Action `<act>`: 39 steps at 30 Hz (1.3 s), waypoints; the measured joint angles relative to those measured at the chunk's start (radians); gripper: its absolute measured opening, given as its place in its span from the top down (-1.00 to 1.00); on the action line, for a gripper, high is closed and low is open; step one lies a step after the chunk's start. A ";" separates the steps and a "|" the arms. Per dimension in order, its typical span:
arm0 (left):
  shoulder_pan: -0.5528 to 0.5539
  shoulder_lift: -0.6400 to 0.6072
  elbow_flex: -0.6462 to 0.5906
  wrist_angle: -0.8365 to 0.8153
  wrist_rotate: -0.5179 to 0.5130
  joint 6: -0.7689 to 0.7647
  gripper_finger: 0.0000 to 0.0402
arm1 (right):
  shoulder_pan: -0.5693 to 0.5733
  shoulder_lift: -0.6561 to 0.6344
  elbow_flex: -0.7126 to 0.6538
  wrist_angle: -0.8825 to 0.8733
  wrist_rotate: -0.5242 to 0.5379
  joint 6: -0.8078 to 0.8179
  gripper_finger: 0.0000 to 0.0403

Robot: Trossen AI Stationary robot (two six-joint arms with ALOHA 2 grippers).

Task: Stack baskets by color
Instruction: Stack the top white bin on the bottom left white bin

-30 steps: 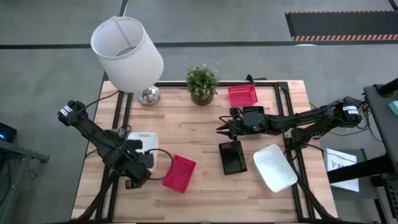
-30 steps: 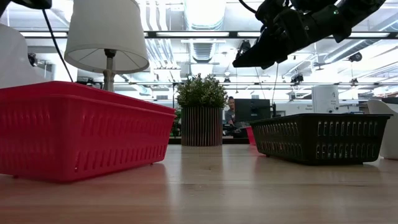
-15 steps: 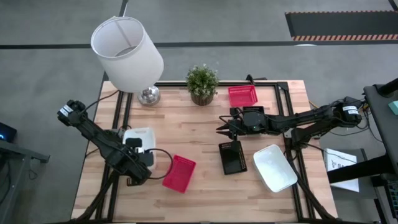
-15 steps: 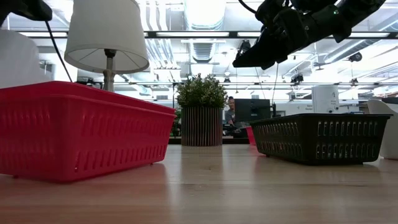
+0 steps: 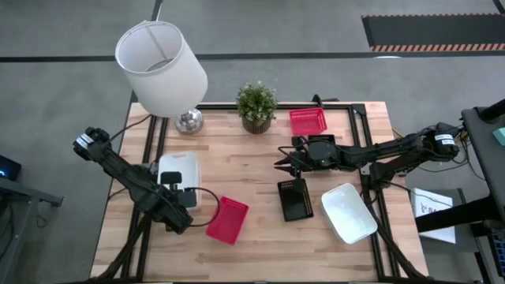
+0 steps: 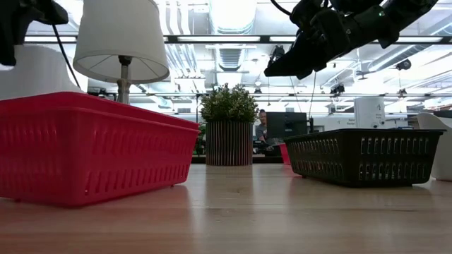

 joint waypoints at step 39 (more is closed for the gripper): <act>0.003 -0.142 -0.239 0.218 -0.329 -0.095 0.48 | 0.000 0.000 0.000 -0.006 -0.001 0.027 0.79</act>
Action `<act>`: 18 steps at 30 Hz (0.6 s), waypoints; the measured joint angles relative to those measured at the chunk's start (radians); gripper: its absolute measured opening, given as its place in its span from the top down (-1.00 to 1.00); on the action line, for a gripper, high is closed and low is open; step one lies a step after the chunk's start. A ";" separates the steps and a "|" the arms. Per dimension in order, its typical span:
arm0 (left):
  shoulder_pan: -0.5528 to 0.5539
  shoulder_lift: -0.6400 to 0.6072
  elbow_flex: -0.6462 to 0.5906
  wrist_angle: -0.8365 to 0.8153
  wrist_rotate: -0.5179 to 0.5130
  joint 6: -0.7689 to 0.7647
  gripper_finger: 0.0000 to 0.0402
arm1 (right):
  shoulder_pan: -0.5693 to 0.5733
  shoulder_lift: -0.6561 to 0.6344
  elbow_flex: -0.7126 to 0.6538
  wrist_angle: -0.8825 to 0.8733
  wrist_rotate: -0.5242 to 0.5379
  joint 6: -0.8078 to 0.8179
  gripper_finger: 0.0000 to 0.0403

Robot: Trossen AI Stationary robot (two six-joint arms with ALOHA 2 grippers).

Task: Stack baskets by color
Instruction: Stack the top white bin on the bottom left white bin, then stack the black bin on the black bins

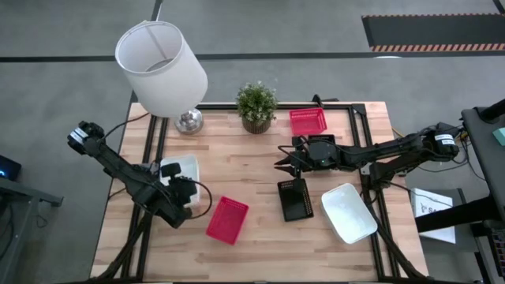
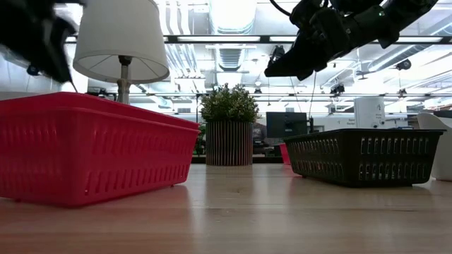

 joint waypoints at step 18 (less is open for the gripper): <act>-0.001 -0.031 -0.057 0.141 0.326 -0.098 0.48 | 0.000 0.000 0.000 0.000 0.000 0.016 0.79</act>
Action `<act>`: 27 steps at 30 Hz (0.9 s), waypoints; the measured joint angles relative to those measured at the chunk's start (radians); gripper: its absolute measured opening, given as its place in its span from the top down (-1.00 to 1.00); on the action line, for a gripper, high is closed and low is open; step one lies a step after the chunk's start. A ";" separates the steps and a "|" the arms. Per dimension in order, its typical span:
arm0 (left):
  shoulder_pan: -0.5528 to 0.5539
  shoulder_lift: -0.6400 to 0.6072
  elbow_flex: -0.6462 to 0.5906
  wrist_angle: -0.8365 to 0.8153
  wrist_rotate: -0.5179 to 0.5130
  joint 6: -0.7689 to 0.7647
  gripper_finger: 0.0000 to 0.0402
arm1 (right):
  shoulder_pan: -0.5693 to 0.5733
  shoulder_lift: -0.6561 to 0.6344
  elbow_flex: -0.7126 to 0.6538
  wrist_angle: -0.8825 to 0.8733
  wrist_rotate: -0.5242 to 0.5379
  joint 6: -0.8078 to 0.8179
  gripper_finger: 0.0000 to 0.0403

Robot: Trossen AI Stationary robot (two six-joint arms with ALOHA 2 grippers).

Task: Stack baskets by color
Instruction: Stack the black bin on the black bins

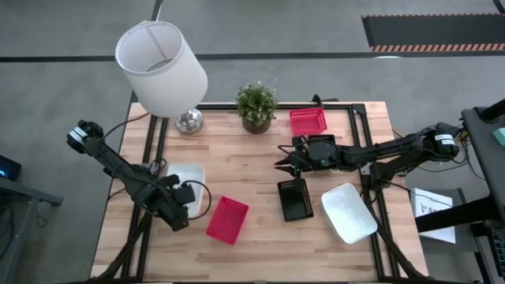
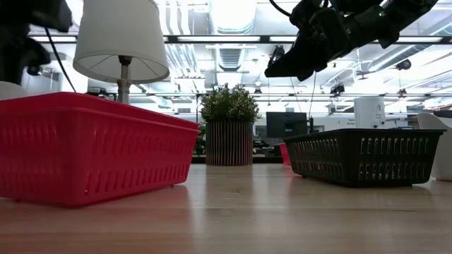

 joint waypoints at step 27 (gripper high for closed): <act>0.056 -0.285 -0.465 1.575 -0.341 1.468 0.48 | 0.002 0.072 0.001 0.062 -0.001 0.070 0.79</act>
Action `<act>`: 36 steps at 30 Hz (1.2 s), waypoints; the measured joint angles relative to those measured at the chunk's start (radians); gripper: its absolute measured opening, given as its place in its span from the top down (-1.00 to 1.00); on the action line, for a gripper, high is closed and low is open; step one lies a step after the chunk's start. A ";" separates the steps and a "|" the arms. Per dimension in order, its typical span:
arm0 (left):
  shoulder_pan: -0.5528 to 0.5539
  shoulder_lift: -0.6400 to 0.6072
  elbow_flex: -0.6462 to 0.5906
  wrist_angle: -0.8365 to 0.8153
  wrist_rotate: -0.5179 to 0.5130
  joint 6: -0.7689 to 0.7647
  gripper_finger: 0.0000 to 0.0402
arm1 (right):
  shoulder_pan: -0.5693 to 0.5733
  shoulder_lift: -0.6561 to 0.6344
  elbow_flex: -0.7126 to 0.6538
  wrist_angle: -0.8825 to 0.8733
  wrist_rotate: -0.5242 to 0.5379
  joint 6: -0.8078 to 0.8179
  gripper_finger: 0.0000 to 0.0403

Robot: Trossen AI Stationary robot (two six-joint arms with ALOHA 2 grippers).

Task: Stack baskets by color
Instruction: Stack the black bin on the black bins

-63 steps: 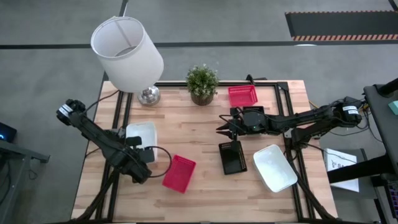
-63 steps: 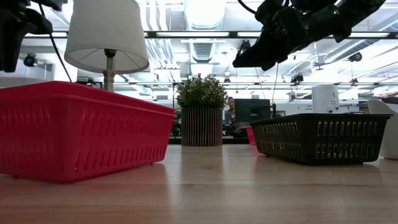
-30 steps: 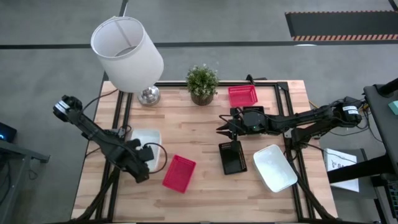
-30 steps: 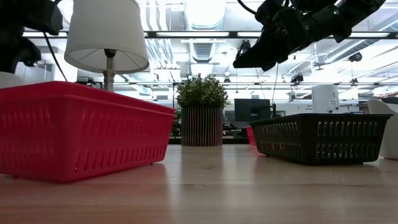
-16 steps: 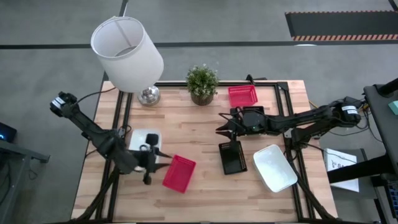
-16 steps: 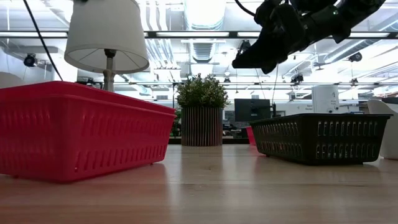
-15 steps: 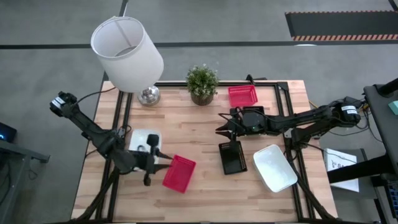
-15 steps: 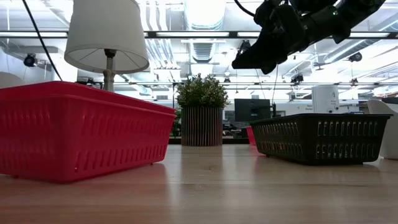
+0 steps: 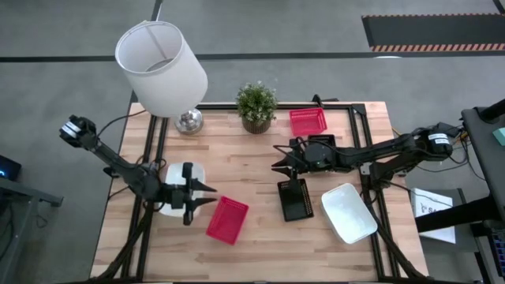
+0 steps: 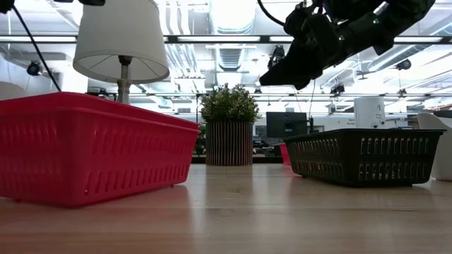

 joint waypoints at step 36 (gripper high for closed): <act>0.004 -0.173 -0.001 0.019 -0.116 0.139 0.48 | -0.180 -0.049 0.357 -1.526 -0.049 0.183 0.03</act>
